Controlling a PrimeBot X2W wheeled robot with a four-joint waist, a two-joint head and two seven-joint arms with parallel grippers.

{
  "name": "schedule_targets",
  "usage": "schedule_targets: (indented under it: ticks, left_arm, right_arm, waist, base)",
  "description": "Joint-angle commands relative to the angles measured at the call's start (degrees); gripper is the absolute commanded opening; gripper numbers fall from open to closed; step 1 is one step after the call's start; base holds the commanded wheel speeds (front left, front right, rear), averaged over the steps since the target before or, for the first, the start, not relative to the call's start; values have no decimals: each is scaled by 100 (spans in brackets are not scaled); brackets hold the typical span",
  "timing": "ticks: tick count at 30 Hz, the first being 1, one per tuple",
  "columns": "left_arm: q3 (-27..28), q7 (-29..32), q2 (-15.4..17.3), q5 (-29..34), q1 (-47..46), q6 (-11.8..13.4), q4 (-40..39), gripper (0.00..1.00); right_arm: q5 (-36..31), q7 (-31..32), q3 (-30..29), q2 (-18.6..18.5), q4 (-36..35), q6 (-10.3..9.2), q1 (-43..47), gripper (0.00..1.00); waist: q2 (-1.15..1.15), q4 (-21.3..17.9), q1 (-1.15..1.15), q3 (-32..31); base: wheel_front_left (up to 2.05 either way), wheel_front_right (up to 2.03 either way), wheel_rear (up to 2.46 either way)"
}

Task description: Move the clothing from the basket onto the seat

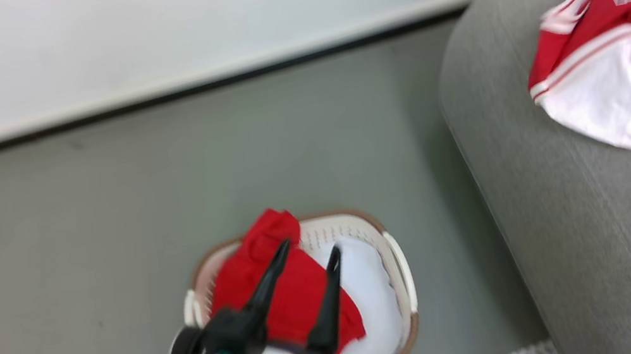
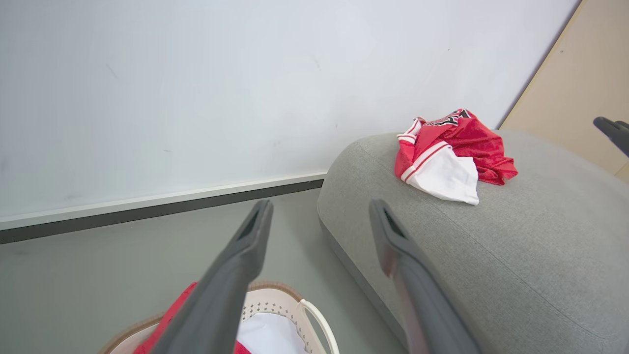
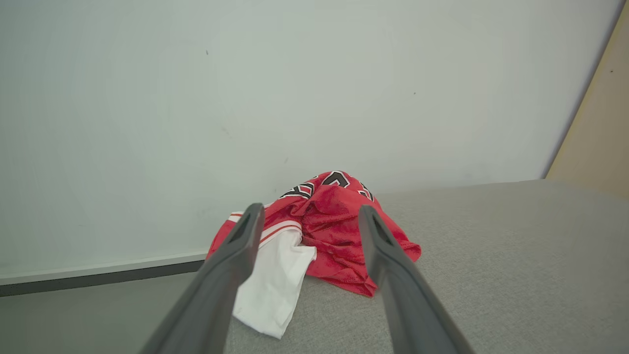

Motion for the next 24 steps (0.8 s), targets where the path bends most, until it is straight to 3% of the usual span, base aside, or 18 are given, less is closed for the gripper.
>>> schedule_targets:
  ticks: [1,5,14,19,24]
  left_arm:
    - [182,1,-8,103,336,39,-72,100]
    - [830,-1,-167,316,974,40,-271,100]
    - [1965,-2,-492,876,2049,-282,-452,100]
    - [2343,-2,-578,1207,2358,-557,-399,100]
    - [2610,-3,-637,1390,2537,-681,-373,100]
  right_arm:
    - [-132,4,131,18,-190,-12,311,100]
    - [-214,4,405,134,-610,-12,914,100]
    - [-365,3,744,388,-1045,-12,1871,100]
    - [-318,4,788,550,-1081,-12,2146,100]
    - [-403,3,852,613,-1019,-12,2309,100]
  waist:
    - [0,191,1,-452]
    - [0,359,1,-834]
    - [0,661,1,-1507]
    - [0,729,1,-1720]
    - [0,805,1,-1881]
  base:
    - [0,0,0]
    - [0,0,0]
    - [0,0,0]
    - [0,0,0]
    - [0,0,0]
